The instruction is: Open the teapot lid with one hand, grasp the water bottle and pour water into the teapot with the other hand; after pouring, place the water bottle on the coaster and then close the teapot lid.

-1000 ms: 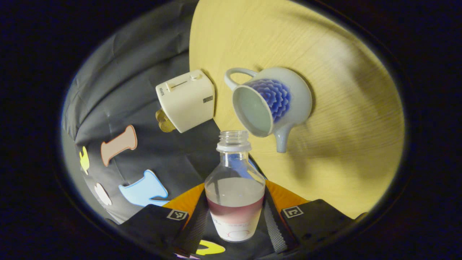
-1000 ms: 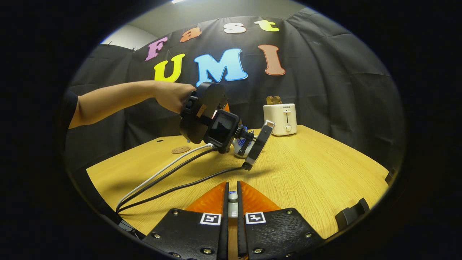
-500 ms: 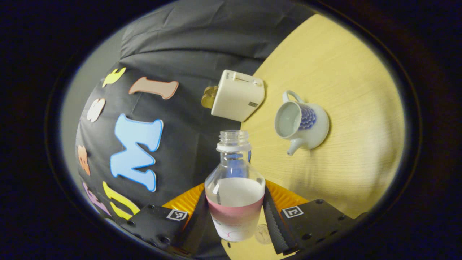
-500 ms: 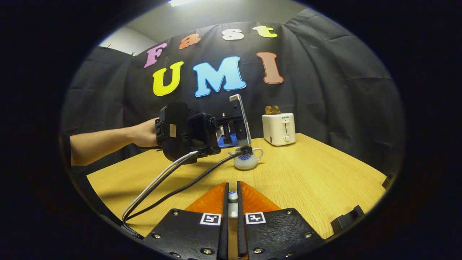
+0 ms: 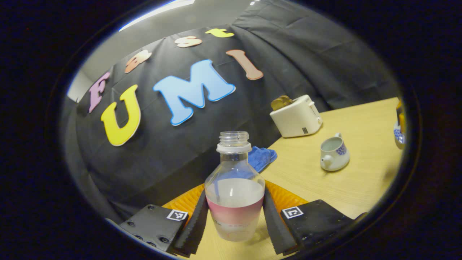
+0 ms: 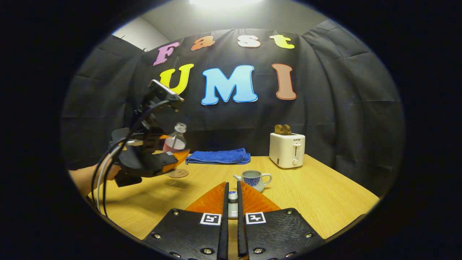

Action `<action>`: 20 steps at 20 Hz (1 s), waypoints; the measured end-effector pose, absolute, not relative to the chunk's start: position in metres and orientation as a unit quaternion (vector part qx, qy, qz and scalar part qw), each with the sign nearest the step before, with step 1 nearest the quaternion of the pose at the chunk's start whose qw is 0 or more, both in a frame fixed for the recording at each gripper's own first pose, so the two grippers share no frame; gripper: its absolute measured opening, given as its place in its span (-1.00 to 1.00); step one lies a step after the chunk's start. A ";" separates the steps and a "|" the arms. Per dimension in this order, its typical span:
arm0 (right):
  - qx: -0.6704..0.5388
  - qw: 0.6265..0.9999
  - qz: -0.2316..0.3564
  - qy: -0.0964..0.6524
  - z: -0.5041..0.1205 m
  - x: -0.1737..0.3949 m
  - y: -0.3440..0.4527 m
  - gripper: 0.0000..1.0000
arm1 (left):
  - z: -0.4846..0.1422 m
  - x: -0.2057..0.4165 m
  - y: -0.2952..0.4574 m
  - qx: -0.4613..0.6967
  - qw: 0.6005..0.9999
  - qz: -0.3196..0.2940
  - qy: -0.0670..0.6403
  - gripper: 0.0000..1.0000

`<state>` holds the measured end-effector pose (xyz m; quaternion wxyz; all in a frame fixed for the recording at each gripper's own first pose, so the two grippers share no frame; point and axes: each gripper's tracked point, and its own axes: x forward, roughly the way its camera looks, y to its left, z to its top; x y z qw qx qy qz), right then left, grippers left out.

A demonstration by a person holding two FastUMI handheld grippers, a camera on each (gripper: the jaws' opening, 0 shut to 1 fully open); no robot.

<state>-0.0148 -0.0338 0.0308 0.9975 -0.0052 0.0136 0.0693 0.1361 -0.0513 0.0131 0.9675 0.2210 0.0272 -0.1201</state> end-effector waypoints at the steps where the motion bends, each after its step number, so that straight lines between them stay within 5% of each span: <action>1: -0.005 0.998 0.065 0.012 0.032 -0.006 -0.034 -0.79 | 0.012 0.144 -0.049 0.197 0.973 -0.118 0.029 0.75; 11: 0.002 0.997 0.073 0.016 0.030 0.033 -0.021 -0.79 | 0.010 0.172 0.010 -0.015 0.995 -0.096 -0.004 0.73; 20: 0.026 0.996 0.081 0.017 0.033 0.037 -0.028 -0.79 | -0.026 0.238 0.032 -0.008 0.998 -0.058 0.026 0.72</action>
